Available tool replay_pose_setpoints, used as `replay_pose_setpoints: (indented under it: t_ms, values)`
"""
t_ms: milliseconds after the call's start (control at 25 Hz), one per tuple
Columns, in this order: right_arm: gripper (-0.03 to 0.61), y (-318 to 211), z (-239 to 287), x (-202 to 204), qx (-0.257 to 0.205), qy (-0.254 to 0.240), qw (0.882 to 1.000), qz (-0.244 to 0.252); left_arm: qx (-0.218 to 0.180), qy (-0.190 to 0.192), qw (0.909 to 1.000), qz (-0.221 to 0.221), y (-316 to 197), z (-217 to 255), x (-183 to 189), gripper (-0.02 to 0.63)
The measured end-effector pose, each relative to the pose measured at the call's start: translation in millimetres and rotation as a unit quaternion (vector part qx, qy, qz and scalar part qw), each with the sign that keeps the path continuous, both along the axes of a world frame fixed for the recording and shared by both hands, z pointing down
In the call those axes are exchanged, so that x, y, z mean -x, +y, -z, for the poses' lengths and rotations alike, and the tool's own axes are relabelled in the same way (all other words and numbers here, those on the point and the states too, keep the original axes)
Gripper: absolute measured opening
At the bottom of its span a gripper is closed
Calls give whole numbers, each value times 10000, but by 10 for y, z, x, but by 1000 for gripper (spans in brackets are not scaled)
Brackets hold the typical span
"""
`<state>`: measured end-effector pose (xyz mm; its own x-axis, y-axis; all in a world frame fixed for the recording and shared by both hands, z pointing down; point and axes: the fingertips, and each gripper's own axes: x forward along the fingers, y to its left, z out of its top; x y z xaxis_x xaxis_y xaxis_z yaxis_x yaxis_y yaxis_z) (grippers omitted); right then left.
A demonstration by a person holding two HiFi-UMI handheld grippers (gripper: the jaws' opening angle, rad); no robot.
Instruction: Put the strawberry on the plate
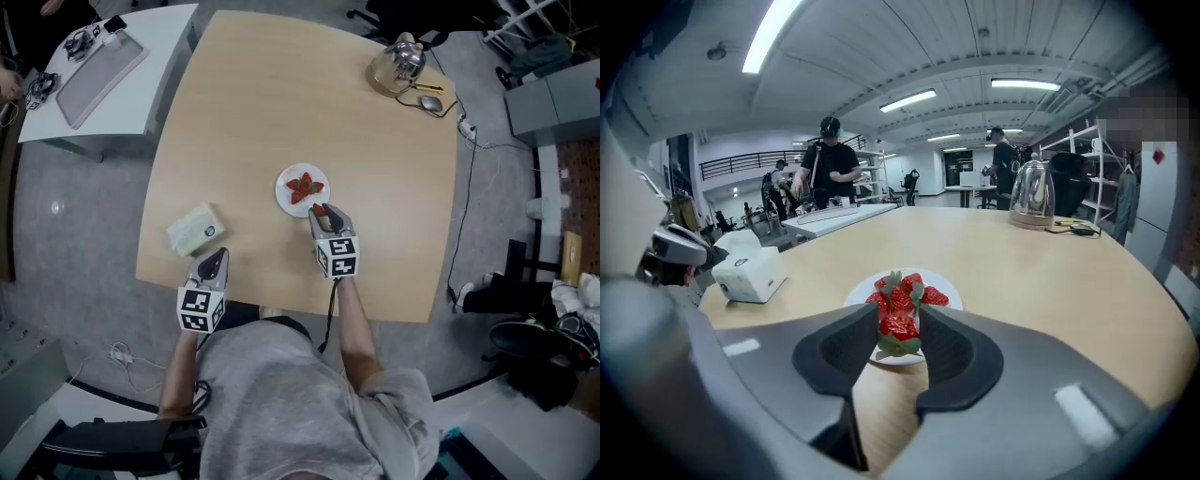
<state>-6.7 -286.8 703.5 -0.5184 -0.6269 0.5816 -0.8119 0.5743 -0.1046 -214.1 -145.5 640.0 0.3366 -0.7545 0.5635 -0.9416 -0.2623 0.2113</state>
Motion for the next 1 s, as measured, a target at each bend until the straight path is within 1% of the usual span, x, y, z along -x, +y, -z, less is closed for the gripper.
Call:
replay_pose_setpoints:
  t_ms: [160,600,1000]
  values:
    - [140,-55,-94,29,80,58,10000,-8,64,42,10000,46,-16,-36,46,20]
    - [140,-167,-286,81,243,100,9996,-40,224,7,9997,11,-110,-143,93,20]
    - [140,-210,-329,145,267,49,9996,-1,310,32,9995,-85,-161,-224,44,20]
